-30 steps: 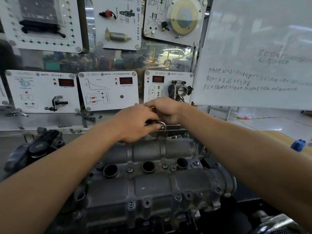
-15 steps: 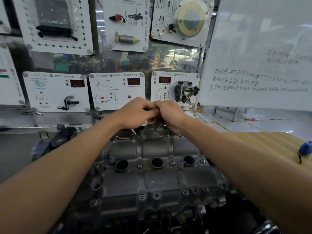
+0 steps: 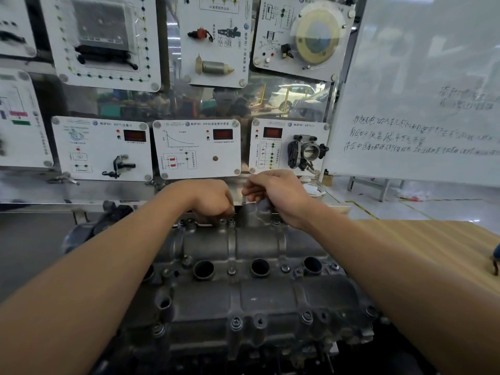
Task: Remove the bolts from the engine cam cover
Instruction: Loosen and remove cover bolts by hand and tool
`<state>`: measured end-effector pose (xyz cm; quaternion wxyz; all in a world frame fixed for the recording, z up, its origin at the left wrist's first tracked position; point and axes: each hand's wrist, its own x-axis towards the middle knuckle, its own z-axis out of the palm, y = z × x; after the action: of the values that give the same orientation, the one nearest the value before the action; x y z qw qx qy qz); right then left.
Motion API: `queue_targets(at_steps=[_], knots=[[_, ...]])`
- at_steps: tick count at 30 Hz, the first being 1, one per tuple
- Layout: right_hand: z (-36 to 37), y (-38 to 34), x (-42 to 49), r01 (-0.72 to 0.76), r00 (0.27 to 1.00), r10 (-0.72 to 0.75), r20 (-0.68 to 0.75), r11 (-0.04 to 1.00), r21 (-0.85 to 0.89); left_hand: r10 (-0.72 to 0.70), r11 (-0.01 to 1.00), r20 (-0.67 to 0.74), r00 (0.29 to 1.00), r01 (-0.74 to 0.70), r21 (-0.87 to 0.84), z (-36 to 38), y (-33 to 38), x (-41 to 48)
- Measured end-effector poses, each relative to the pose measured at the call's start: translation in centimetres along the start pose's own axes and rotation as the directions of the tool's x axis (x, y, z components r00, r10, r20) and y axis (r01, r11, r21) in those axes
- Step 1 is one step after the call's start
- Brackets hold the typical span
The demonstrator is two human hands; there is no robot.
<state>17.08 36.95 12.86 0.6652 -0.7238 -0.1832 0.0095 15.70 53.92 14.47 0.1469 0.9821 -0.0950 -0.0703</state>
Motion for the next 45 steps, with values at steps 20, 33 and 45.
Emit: queue_targets(at_steps=[20, 33, 45], knots=[[4.7, -2.5, -10.3, 0.243, 0.956, -0.29, 0.043, 0.705, -0.667, 0.172, 0.963, -0.375, 0.911, -0.235, -0.129, 4.0, 1.5, -13.2], [8.9, 3.0, -22.6, 0.433, 0.86, -0.51, 0.022, 0.706, -0.561, 0.271, 0.851, -0.743, 0.612, -0.514, -0.113, 13.4, 0.6, -23.0], [16.6, 15.9, -27.7, 0.437, 0.897, -0.42, 0.14, 0.787, -0.436, 0.067, 0.99, -0.068, 0.995, -0.057, 0.132, 20.4, -12.1, -30.0]])
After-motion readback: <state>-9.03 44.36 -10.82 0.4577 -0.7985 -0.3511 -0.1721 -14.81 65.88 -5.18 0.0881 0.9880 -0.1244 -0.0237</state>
